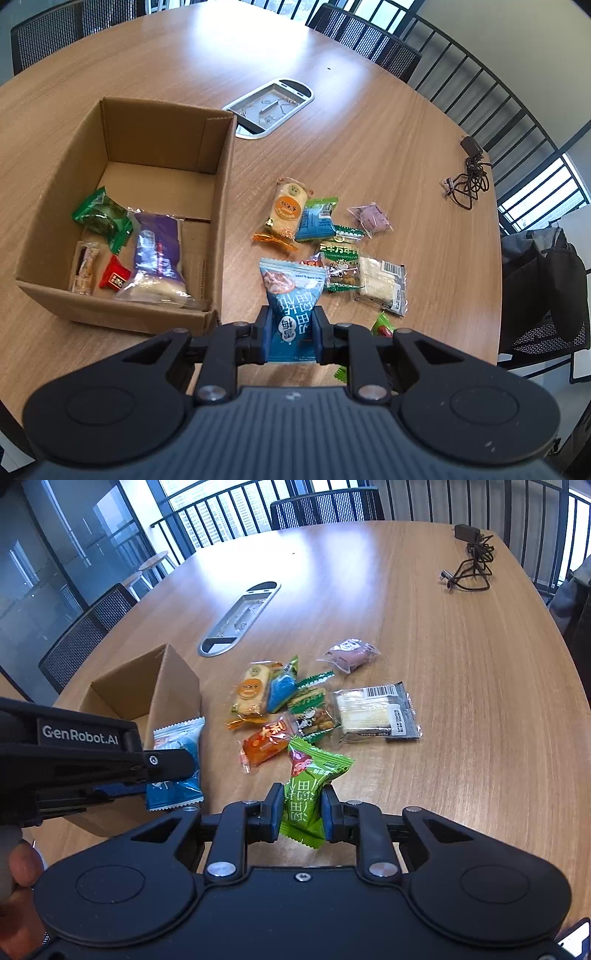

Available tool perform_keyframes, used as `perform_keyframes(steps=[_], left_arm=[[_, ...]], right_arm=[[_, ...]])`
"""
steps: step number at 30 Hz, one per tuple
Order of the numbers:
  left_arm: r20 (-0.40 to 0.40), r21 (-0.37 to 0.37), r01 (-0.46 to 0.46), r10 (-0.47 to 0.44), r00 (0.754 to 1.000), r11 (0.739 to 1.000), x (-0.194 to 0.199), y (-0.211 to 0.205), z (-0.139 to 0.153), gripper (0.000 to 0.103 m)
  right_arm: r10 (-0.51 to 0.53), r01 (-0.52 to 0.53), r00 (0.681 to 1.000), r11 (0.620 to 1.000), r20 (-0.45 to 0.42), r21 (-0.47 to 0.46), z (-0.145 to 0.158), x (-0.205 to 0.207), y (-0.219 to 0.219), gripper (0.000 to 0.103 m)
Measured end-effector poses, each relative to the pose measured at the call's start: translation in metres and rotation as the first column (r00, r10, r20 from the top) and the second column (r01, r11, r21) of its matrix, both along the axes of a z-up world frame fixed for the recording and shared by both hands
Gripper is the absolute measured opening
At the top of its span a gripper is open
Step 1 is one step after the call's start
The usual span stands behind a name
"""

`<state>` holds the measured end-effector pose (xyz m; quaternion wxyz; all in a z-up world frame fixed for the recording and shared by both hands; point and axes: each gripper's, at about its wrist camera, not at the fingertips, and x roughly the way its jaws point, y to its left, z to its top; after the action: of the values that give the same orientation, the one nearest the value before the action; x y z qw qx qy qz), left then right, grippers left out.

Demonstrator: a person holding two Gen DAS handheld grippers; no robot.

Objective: Organize snacks
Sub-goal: 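Carry both packets over the box and open both grippers inside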

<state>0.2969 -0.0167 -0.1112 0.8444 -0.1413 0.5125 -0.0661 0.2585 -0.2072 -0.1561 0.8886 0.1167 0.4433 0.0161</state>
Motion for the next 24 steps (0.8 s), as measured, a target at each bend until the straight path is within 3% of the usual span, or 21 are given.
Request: perform_keyframes(steps=[10, 24], left_arm=[[0.071, 0.03, -0.023, 0.021, 0.997, 0.999, -0.015, 0.027, 0.022, 0.021], [0.123, 0.041, -0.119, 0.113, 0.986, 0.992, -0.023, 0.08, 0.038, 0.021]], right_arm=[[0.042, -0.041, 0.996, 0.999, 0.082, -0.013, 0.03, -0.01, 0.023, 0.021], [0.13, -0.128, 0.983, 0.992, 0.128, -0.021, 0.045, 0.002, 0.061, 0.021]])
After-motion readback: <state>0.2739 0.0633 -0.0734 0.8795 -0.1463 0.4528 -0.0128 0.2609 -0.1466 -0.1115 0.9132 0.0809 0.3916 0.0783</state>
